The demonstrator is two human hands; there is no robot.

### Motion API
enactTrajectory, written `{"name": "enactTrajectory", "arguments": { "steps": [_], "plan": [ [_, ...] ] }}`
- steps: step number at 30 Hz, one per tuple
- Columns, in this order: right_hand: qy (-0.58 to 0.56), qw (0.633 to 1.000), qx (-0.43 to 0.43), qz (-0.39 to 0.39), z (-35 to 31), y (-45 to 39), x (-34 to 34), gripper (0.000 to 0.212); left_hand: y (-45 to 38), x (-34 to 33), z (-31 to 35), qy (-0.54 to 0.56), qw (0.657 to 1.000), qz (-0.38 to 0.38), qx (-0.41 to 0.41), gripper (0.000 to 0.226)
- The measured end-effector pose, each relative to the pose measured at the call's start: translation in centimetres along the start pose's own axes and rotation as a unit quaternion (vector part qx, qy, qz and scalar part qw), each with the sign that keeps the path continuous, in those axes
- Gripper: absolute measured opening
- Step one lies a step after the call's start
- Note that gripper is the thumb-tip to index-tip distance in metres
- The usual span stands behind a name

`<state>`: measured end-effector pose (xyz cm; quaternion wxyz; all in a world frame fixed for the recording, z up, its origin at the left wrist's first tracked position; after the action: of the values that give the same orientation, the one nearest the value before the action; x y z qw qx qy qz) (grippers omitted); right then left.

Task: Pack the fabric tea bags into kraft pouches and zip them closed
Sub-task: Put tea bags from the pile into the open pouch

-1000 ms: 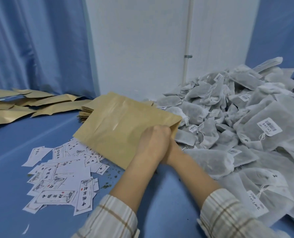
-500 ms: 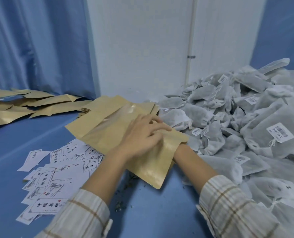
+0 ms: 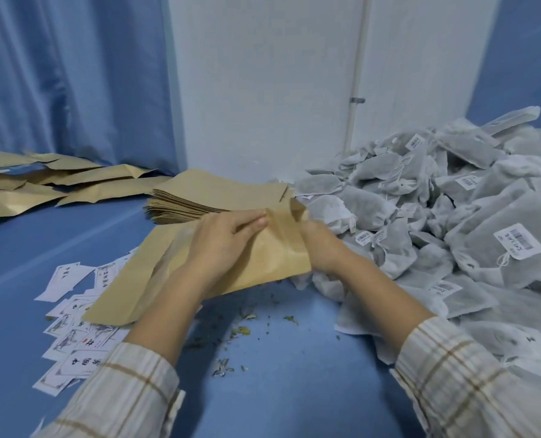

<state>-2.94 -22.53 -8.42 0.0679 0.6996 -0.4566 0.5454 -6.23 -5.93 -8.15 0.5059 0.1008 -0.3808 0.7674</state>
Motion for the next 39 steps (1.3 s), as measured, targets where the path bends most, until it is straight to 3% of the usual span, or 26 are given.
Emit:
{"name": "enactTrajectory", "arguments": {
  "steps": [3, 7, 9, 12, 14, 18, 21, 24, 26, 28, 30, 31, 32, 35, 37, 39],
  "plan": [
    [0.061, 0.996, -0.054, 0.036, 2.2, 1.3, 2.0, 0.021, 0.0, -0.5, -1.2, -0.033, 0.999, 0.004, 0.021, 0.022],
    [0.215, 0.960, -0.161, -0.075, 5.0, 3.3, 2.9, 0.060, 0.2, -1.7, -2.4, -0.032, 0.998, 0.005, 0.048, 0.024],
    [0.229, 0.952, -0.180, -0.098, 6.2, 4.0, 2.5, 0.072, 0.3, -2.5, -2.9, -0.013, 0.998, -0.003, 0.061, 0.025],
    [0.256, 0.950, -0.157, -0.086, 7.3, 4.5, 1.9, 0.061, 0.3, -3.4, -3.3, 0.007, 0.998, -0.003, 0.060, 0.022],
    [0.250, 0.958, -0.136, -0.025, 7.4, 4.7, 1.8, 0.048, 0.2, -3.8, -3.4, 0.012, 0.998, -0.002, 0.058, 0.021],
    [0.141, 0.977, -0.027, 0.160, 6.7, 5.3, 2.6, 0.028, -0.1, -3.9, -3.2, 0.019, 0.998, 0.005, 0.065, 0.020],
    [0.150, 0.967, 0.097, 0.181, 5.3, 5.0, 2.4, 0.022, -0.1, -3.7, -3.0, 0.040, 0.998, -0.010, 0.052, 0.020],
    [0.118, 0.959, 0.140, 0.218, 3.5, 3.6, 1.0, 0.011, 0.0, -3.9, -2.0, 0.102, 0.992, -0.062, 0.044, 0.019],
    [0.033, 0.972, 0.104, 0.209, 2.2, 2.2, -0.5, 0.010, -0.1, -4.1, -1.1, 0.119, 0.990, -0.072, 0.033, 0.018],
    [-0.186, 0.967, -0.033, 0.173, 1.3, 1.0, -0.9, 0.026, -0.1, -4.2, -0.6, 0.106, 0.992, -0.061, 0.010, 0.015],
    [-0.333, 0.932, -0.141, 0.029, 1.2, 0.5, -1.7, 0.032, -0.1, -4.1, -0.8, 0.099, 0.993, -0.053, 0.018, 0.016],
    [-0.315, 0.939, -0.135, -0.032, 1.1, 0.6, -1.8, 0.027, -0.1, -4.0, -1.1, 0.096, 0.993, -0.052, 0.032, 0.018],
    [-0.285, 0.951, -0.112, -0.043, 1.0, 0.8, -1.6, 0.019, -0.2, -4.0, -1.4, 0.090, 0.994, -0.050, 0.045, 0.021],
    [-0.190, 0.972, -0.078, 0.116, 2.4, 1.6, 0.6, 0.022, -0.3, -4.0, -2.2, 0.063, 0.996, -0.033, 0.060, 0.024],
    [0.098, 0.977, -0.130, 0.137, 4.2, 2.6, 2.7, 0.025, -0.4, -4.0, -2.3, 0.053, 0.996, -0.023, 0.065, 0.026],
    [0.363, 0.901, -0.232, 0.044, 6.3, 4.0, 4.1, 0.033, -0.4, -4.1, -2.2, 0.046, 0.997, -0.019, 0.066, 0.027]
  ]
}}
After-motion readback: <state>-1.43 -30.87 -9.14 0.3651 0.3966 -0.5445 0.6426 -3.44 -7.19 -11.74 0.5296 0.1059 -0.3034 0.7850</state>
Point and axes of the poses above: each hand's wrist, its own y-axis away from the middle knuckle, its own x-axis out of the back of the hand, z = x × y, the point moved 2 cm from there along -y, towards the middle knuckle, and after that the axes turned 10 degrees about x, right-handed, at the moved point
